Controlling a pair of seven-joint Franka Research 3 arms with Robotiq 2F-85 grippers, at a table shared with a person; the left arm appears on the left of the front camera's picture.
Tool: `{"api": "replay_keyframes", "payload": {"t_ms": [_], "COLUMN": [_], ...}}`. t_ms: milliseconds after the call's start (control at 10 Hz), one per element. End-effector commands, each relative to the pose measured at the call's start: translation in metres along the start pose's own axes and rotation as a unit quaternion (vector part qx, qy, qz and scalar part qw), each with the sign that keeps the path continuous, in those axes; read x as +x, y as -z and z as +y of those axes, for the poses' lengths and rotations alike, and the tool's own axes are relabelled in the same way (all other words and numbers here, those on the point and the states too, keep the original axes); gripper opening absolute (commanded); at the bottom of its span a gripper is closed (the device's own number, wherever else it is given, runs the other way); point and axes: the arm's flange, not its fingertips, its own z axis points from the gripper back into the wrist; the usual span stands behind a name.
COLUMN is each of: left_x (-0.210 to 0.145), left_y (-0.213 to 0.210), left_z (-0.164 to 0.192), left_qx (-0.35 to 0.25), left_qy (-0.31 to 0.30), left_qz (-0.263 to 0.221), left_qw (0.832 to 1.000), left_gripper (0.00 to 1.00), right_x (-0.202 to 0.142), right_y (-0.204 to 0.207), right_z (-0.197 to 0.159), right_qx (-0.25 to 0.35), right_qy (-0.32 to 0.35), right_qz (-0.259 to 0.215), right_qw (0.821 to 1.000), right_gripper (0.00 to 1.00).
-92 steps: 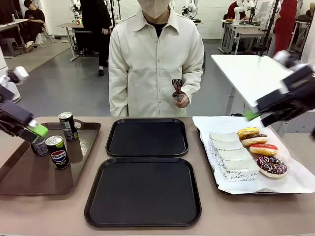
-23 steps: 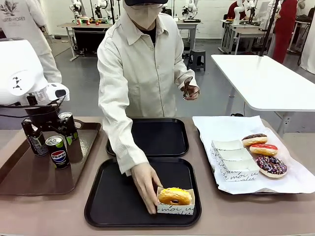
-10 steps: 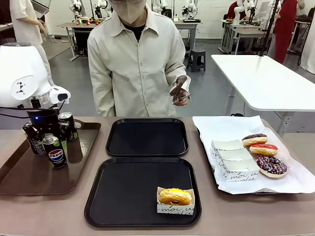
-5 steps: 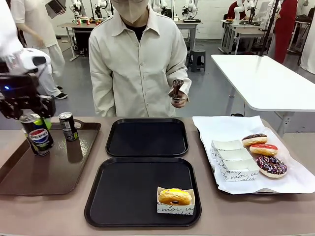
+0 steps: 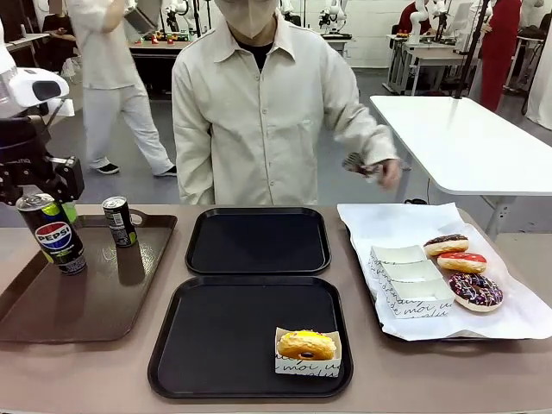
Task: Set up donuts and drinks on trays.
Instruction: Pick up one Pepsi coke and place it on the Flat Tray.
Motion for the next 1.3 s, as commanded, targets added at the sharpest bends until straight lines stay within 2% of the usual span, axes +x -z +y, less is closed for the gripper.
{"api": "replay_keyframes", "payload": {"t_ms": [0,100,200,400,700,900,1000,1200], "left_x": [0.006,0.0,-0.007,-0.018,-0.011,0.005,0.01,0.009], "left_y": [0.002,0.0,-0.003,-0.004,0.006,0.031,0.047,0.081], "left_z": [-0.001,0.0,-0.019,-0.07,-0.13,-0.178,-0.196,-0.229], "left_qx": [0.004,0.0,-0.012,-0.012,-0.013,-0.003,-0.002,0.014], "left_qy": [0.002,0.0,0.035,0.092,0.124,0.149,0.161,0.204], "left_qz": [-0.005,0.0,-0.021,-0.033,-0.028,-0.025,-0.006,0.001], "left_qw": [1.0,1.0,0.999,0.995,0.992,0.989,0.987,0.979], "left_gripper": [0.0,0.58,0.58,0.58,0.58,0.58,0.58,0.58], "right_x": [0.0,0.0,0.0,0.0,0.0,0.0,0.0,0.0], "right_y": [0.0,0.0,0.0,0.0,0.0,0.0,0.0,0.0], "right_z": [0.0,0.0,0.0,0.0,0.0,0.0,0.0,0.0], "right_qx": [0.005,0.005,0.005,0.005,0.005,0.005,0.005,0.005], "right_qy": [-0.007,-0.007,-0.007,-0.007,-0.007,-0.007,-0.007,-0.007], "right_qz": [-0.001,-0.001,-0.001,-0.001,-0.001,-0.001,-0.001,-0.001], "right_qw": [1.0,1.0,1.0,1.0,1.0,1.0,1.0,1.0], "right_gripper": [1.0,1.0,1.0,1.0,1.0,1.0,1.0,1.0]}}
